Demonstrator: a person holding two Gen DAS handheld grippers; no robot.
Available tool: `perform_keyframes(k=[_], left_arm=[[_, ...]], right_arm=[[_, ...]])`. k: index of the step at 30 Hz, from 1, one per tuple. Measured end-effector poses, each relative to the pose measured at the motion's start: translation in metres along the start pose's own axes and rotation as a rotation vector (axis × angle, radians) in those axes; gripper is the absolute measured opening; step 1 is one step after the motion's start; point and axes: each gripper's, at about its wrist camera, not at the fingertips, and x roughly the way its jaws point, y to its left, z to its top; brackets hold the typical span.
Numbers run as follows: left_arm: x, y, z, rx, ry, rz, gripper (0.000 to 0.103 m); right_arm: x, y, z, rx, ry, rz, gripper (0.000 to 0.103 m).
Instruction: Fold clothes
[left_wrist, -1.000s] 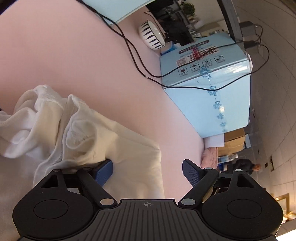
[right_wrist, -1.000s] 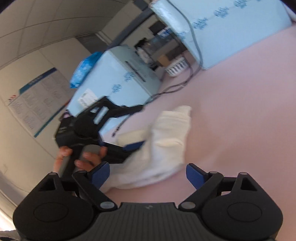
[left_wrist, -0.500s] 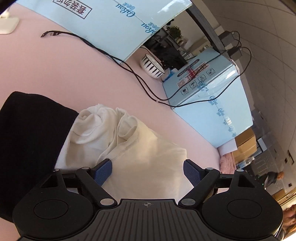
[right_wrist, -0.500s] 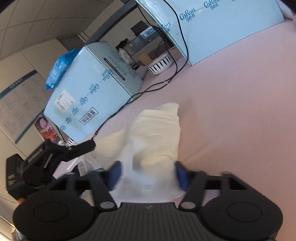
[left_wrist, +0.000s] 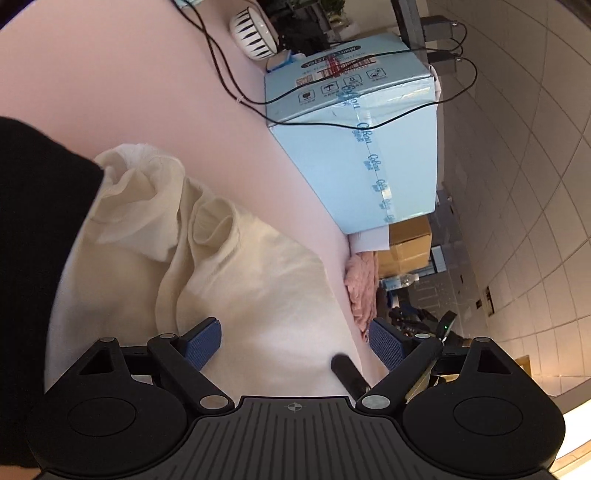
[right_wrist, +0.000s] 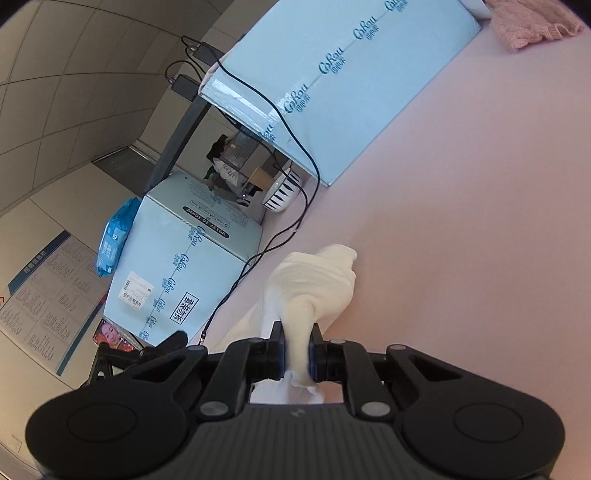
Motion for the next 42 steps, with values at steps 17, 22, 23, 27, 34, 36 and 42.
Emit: perform_keyframes(k=[17,22,23,27,34,36,42], left_arm=[[-0.179,0.003,-0.016,0.054,-0.732,0.109,0.089],[-0.214,-0.007,-0.016,0.127,-0.712,0.129,0.089],[-0.207,-0.006,-0.012,0.135,-0.669,0.124,0.09],[-0.177,-0.005,0.0,0.164,-0.497,0.101,0.09],[-0.13,-0.023,0.026,0.272,-0.304,0.129,0.091],[-0.106,-0.002,0.044,0.128,-0.248,0.2,0.091],[-0.101,0.025,0.056,-0.02,-0.152,0.181,0.091]], right_arm=[[0.062,0.196,-0.123,-0.994,-0.059,0.256,0.025],[0.12,0.204,-0.165,-1.025,0.252,0.297,0.019],[0.128,0.204,-0.171,-1.022,0.298,0.293,0.019],[0.116,0.204,-0.169,-1.026,0.272,0.317,0.048],[0.055,0.196,-0.135,-1.007,0.156,0.292,0.08],[0.05,0.19,-0.119,-0.948,0.139,0.244,0.081],[0.08,0.18,-0.122,-0.92,0.261,0.193,0.081]])
